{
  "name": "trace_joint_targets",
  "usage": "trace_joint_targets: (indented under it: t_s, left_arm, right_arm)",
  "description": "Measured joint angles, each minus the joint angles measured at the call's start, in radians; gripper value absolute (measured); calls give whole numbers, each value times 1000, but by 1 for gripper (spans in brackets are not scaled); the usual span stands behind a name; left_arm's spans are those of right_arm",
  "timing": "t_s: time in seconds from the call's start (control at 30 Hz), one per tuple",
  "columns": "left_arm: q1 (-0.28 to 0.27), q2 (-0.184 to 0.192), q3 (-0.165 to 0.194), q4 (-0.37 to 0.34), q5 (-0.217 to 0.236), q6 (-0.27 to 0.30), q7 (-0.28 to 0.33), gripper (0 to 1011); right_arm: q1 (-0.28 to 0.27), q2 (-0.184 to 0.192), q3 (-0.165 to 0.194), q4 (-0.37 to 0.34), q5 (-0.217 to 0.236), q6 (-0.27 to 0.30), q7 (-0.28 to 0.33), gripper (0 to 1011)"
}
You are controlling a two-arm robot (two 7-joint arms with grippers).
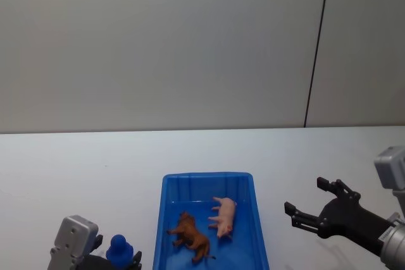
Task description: Pick up the two dolls from the table and place them into the box.
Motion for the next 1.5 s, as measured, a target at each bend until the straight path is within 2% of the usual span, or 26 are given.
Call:
trace_joint_targets:
  t_s: [0.13, 0.2, 0.43, 0.47, 0.57, 0.6, 0.77, 1.0, 1.27, 1.5]
  left_arm:
    - [-16, -12, 1, 23, 6, 1, -20, 1004]
    - [-25, -19, 1, 36, 10, 4, -30, 965]
    - [-50, -39, 3, 74, 17, 24, -56, 786]
    - [-52, -40, 3, 78, 18, 27, -59, 733]
    - [-62, -48, 3, 89, 20, 33, -68, 681]
    - [-65, -51, 3, 93, 21, 37, -71, 613]
    - [-73, -56, 3, 97, 28, 50, -74, 543]
    - [-82, -56, -6, 74, 45, 68, -64, 499]
    - [-102, -55, -20, 7, 79, 81, -40, 454]
    - [-136, -75, -22, -42, 123, 92, -35, 409]
  right_arm:
    - [0, 0, 0, 0, 0, 0, 0, 1001]
    - [0, 0, 0, 0, 0, 0, 0, 1001]
    - [0, 0, 0, 0, 0, 0, 0, 1001]
    - [0, 0, 0, 0, 0, 0, 0, 1001]
    - [0, 0, 0, 0, 0, 0, 0, 1001]
    - [0, 0, 0, 0, 0, 0, 0, 1001]
    - [0, 0, 0, 0, 0, 0, 0, 1001]
    - [0, 0, 0, 0, 0, 0, 0, 1001]
    - [0, 0, 0, 0, 0, 0, 0, 1001]
    - [0, 0, 0, 0, 0, 0, 0, 1001]
